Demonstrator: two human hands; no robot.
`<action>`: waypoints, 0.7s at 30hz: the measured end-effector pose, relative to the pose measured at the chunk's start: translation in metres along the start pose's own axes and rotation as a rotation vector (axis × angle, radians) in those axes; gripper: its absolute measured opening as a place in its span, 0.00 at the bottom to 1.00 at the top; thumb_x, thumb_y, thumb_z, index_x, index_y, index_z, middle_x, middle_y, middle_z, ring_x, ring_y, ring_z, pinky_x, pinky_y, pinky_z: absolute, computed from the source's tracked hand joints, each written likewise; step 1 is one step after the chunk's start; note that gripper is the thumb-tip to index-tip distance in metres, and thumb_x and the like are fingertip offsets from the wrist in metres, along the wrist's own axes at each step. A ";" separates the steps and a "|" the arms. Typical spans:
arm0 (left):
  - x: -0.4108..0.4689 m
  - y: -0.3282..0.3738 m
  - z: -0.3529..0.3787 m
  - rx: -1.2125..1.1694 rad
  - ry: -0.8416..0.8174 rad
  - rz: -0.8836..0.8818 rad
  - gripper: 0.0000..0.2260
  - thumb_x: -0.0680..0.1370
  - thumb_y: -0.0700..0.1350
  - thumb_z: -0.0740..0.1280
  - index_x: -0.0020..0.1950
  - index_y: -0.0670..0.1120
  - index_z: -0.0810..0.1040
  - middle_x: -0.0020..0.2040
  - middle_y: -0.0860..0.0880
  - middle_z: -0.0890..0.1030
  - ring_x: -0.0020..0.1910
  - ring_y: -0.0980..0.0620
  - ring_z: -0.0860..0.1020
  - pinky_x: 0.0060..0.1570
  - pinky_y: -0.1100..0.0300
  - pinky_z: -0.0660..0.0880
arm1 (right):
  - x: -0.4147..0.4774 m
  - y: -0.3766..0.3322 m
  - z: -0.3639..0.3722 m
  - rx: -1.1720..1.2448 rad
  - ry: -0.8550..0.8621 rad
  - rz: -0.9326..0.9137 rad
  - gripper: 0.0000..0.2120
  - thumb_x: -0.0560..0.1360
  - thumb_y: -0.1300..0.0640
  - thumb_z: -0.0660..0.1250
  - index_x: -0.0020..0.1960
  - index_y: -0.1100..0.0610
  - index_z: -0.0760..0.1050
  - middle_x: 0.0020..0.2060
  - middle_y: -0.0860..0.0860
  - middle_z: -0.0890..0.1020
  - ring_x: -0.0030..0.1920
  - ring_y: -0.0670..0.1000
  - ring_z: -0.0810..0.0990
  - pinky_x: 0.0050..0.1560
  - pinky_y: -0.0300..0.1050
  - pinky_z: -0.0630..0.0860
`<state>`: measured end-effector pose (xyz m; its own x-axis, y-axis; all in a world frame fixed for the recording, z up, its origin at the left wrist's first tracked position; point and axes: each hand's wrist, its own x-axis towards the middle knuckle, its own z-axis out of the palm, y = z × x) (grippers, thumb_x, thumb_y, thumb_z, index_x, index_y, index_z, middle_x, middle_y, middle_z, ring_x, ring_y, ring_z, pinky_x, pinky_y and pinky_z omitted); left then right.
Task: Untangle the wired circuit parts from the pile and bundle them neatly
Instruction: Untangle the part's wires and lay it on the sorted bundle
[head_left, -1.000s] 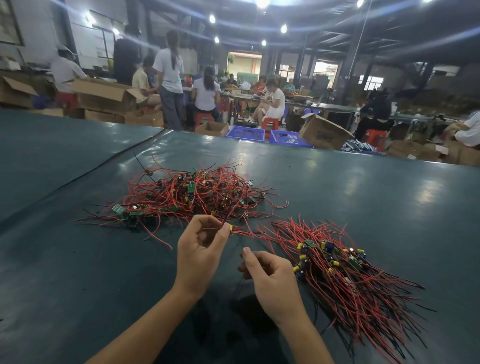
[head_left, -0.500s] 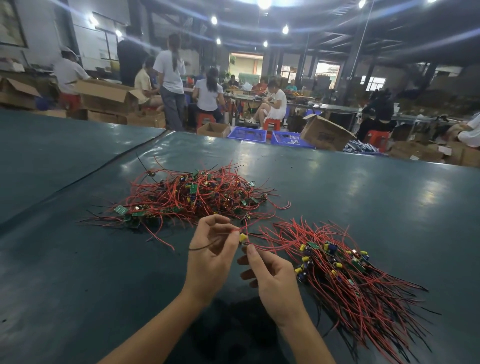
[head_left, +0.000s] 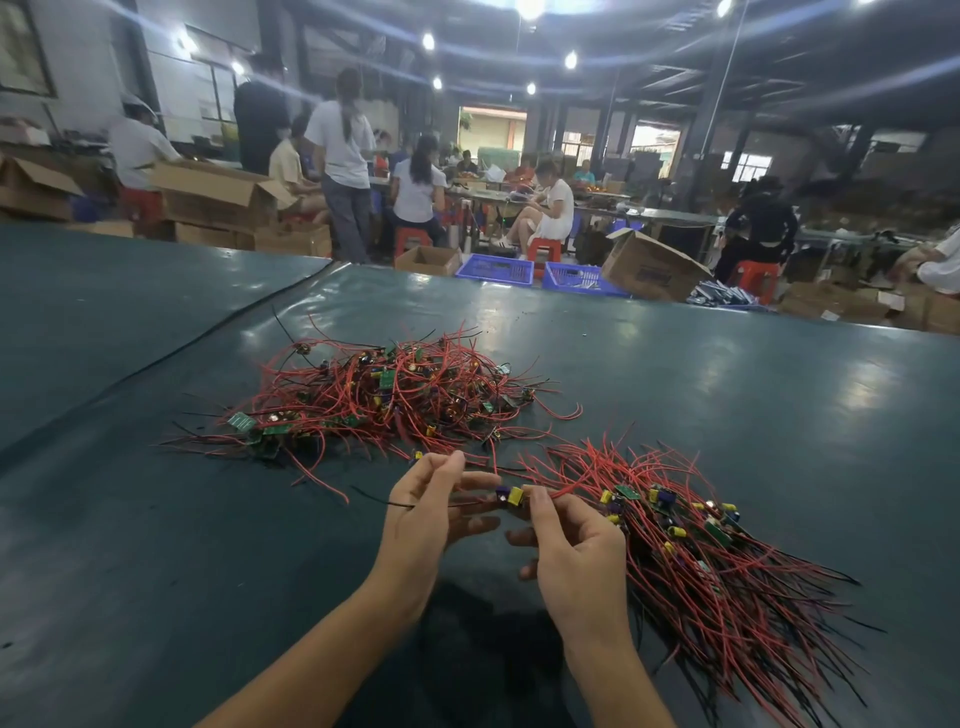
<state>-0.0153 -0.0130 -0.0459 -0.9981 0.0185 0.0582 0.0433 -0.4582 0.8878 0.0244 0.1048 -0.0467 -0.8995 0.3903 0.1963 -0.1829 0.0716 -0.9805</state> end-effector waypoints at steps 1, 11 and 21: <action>0.000 0.002 0.000 -0.037 0.019 -0.038 0.13 0.80 0.48 0.62 0.37 0.46 0.77 0.42 0.40 0.85 0.37 0.46 0.84 0.33 0.58 0.80 | 0.000 0.000 0.000 0.015 0.008 0.013 0.12 0.79 0.57 0.67 0.38 0.54 0.83 0.31 0.50 0.83 0.33 0.47 0.83 0.24 0.40 0.76; 0.000 0.000 -0.001 0.368 -0.209 0.029 0.23 0.68 0.63 0.67 0.46 0.43 0.81 0.38 0.45 0.84 0.36 0.47 0.83 0.35 0.58 0.78 | -0.006 -0.006 0.004 0.047 -0.062 0.000 0.14 0.77 0.56 0.68 0.37 0.44 0.85 0.32 0.60 0.81 0.31 0.52 0.80 0.32 0.50 0.80; -0.002 -0.004 0.002 0.437 -0.194 0.068 0.21 0.69 0.57 0.69 0.40 0.38 0.83 0.34 0.43 0.83 0.30 0.51 0.80 0.30 0.62 0.75 | -0.002 -0.003 0.002 0.059 -0.059 0.034 0.13 0.77 0.56 0.68 0.37 0.46 0.86 0.34 0.55 0.84 0.39 0.56 0.83 0.46 0.54 0.81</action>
<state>-0.0135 -0.0092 -0.0486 -0.9678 0.1856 0.1703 0.1640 -0.0490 0.9852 0.0258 0.1016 -0.0440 -0.9272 0.3367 0.1642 -0.1730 0.0040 -0.9849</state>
